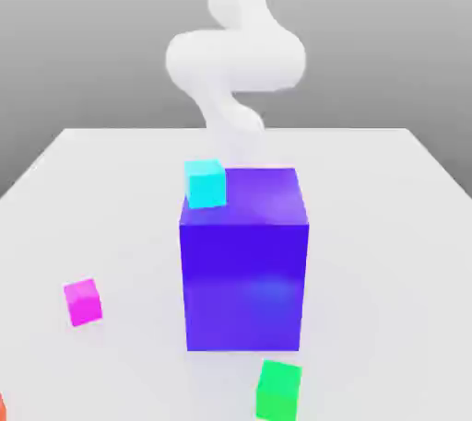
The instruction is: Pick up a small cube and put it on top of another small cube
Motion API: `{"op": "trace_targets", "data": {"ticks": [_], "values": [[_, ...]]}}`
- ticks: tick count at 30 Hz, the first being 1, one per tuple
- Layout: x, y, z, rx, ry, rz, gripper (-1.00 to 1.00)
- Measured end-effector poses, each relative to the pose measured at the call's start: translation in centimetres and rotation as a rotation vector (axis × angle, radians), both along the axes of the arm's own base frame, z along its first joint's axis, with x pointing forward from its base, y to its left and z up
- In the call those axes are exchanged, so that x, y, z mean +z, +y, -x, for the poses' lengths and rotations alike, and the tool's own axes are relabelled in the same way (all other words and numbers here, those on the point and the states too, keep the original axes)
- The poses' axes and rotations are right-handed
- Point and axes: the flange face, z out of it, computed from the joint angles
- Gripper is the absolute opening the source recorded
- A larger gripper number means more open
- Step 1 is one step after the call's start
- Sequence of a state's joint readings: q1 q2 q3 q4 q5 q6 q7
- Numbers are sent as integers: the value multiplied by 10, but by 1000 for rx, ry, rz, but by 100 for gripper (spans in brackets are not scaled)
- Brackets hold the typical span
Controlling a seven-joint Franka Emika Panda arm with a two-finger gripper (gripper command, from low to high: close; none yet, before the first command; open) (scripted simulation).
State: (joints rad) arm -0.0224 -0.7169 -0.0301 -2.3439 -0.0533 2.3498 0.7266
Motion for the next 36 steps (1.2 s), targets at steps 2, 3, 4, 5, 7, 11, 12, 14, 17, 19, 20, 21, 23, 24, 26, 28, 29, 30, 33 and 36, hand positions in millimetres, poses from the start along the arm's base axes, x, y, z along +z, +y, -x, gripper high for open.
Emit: {"op": "trace_targets", "data": {"ticks": [2, 3, 4, 5, 7, 11, 12, 14, 17, 19, 20, 21, 23, 24, 26, 28, 29, 30, 33, 36], "values": [[-42, -23, -22, 14, 71, 61, 0], [-62, -35, -30, 22, 107, 86, 0], [-83, -47, -36, 32, 142, 109, 0], [-103, -60, -42, 43, 178, 130, 0], [-145, -85, -48, 67, 250, 163, 0], [-230, -134, -45, 129, 390, 203, 0], [-251, -145, -41, 148, 424, 207, 0], [-292, -166, -29, 187, 489, 208, 0], [-352, -192, -3, 253, 577, 194, 0], [-390, -205, 18, 302, 628, 175, 0], [-408, -214, 33, 316, 652, 159, 0], [-426, -216, 44, 347, 673, 146, 0], [-458, -221, 68, 397, 706, 116, 0], [-471, -221, 73, 412, 713, 109, 0], [-492, -221, 76, 422, 718, 105, 0], [-512, -221, 77, 424, 720, 104, 0], [-522, -221, 78, 425, 721, 104, 0], [-532, -221, 79, 425, 722, 105, -100], [-532, -221, 79, 426, 722, 104, -100], [-537, -220, 79, 426, 722, 102, -100]]}}
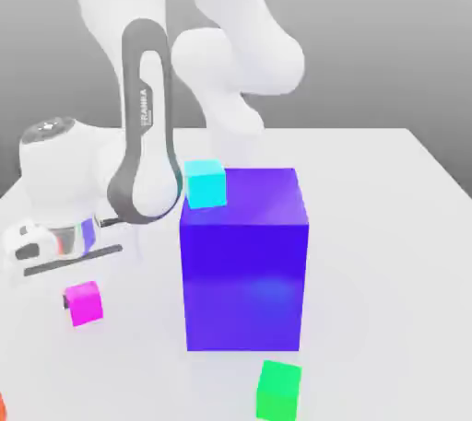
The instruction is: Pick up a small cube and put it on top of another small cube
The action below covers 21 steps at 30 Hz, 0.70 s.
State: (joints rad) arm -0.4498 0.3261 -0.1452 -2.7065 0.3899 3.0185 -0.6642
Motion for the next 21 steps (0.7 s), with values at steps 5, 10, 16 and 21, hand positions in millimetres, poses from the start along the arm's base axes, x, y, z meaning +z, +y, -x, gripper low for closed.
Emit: {"op": "trace_targets", "data": {"ticks": [5, 10, 16, 21], "values": [[35, -1, -1, 0, -2, -1, -100], [64, -7, -20, -7, 15, -19, -100], [72, 14, -81, -41, 43, -38, -100], [81, 56, -129, -74, 59, -38, -100]]}}
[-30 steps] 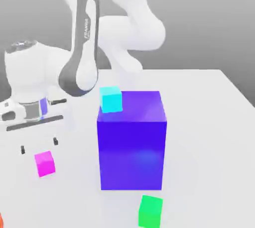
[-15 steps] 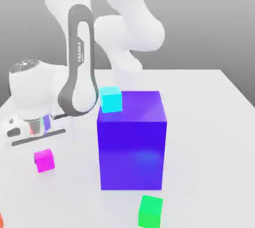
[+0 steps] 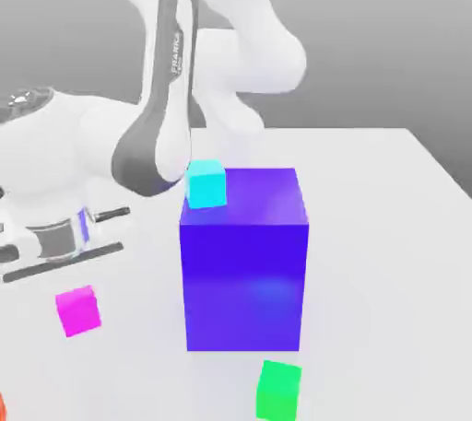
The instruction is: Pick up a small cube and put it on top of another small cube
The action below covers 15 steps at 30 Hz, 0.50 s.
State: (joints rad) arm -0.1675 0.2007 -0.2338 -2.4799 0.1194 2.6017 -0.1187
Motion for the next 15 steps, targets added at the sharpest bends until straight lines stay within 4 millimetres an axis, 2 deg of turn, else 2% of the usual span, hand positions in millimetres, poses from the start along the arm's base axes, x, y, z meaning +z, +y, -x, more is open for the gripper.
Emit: {"op": "trace_targets", "data": {"ticks": [4, 8, 15], "values": [[9, 54, -28, -34, -1, 13, -100], [18, 114, -46, -70, -9, 26, -100], [34, 222, -50, -132, -38, 41, -100]]}}
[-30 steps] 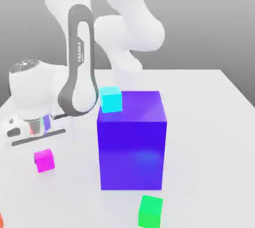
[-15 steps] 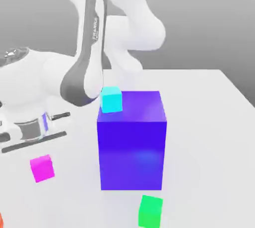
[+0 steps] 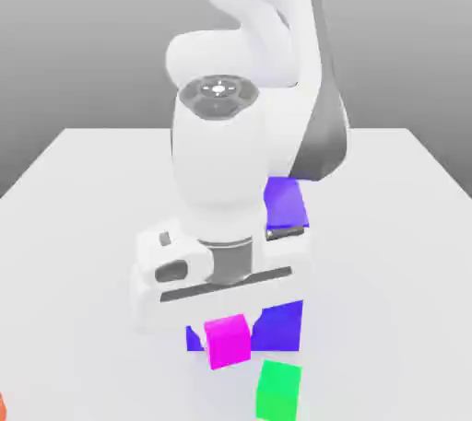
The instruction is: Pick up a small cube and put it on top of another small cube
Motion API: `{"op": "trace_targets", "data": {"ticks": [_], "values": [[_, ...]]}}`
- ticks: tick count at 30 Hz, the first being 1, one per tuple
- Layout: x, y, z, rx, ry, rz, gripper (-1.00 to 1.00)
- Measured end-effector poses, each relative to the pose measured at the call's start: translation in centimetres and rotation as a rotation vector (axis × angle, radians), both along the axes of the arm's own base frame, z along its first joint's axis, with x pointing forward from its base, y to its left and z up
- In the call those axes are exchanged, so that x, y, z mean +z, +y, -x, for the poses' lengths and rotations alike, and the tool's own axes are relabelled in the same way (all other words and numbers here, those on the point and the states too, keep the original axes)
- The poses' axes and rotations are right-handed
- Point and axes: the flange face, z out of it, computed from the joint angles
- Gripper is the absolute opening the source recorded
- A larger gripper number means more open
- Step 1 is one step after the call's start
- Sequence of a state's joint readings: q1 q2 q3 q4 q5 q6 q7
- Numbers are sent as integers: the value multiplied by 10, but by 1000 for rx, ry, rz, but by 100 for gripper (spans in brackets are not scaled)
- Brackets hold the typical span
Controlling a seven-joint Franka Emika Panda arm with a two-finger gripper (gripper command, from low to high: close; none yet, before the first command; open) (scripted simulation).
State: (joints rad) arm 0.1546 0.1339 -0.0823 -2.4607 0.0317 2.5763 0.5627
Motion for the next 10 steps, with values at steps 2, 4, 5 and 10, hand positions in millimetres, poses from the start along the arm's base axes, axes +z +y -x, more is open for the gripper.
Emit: {"op": "trace_targets", "data": {"ticks": [2, 4, 5, 10], "values": [[-5, 17, 7, -9, -13, 3, -100], [-26, 20, 8, -12, -17, 4, -100], [-39, 21, 8, -13, -17, 4, -100], [-59, 21, 9, -13, -18, 5, 100]]}}
